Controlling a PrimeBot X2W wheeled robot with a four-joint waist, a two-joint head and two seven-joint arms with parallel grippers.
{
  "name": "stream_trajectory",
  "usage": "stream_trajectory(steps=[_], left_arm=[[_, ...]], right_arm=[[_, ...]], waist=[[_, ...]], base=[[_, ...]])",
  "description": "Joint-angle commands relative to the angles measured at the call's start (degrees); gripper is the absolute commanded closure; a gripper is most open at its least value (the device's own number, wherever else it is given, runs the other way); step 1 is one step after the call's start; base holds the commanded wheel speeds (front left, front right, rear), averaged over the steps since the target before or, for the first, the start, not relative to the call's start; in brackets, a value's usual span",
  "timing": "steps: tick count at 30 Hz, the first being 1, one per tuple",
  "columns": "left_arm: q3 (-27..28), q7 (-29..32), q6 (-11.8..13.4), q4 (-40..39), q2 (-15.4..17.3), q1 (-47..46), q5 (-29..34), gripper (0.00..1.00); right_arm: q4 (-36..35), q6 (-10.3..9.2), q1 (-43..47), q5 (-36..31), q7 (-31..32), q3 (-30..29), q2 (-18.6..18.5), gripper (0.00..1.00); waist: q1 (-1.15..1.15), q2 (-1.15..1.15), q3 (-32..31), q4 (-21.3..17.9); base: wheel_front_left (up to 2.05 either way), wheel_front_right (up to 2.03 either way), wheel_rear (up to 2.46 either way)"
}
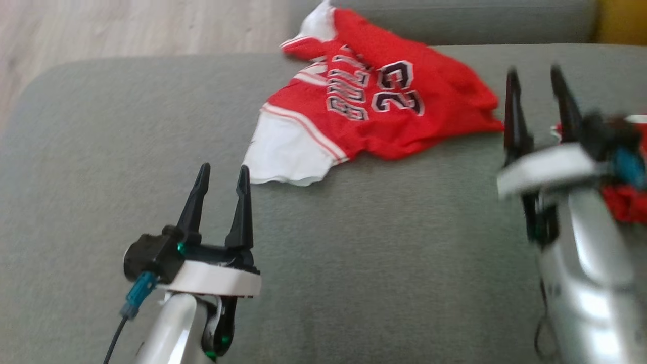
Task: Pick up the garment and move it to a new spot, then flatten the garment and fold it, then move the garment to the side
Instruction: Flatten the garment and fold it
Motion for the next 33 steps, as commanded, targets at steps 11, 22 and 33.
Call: stream_trajectory(steps=[11,22,33], left_arm=[[5.82,-0.54,-1.03,-0.82,0.29,2.29,1.86,0.00],[6.03,-0.10,-1.93,4.50,1.32,-0.86,5.44,0.00],[7.39,7.90,2.05,20.94,5.81,-13.27,7.77,0.00]], right_arm=[[-18.29,-0.05,21.58,4.15,-0.61,3.56,1.17,0.00],[-22.76,-0.05,22.29,5.65,-0.61,3.54,1.18,0.00],[-23.21,-0.05,21.20,7.16,-0.61,5.65,1.18,0.00]], waist=[[0.01,0.00,-3.05,-5.87],[0.01,0.00,-0.14,-8.20],[0.01,0.00,4.30,-12.21]], base=[[0.00,0.00,0.00],[0.00,0.00,0.00],[0.00,0.00,0.00]])
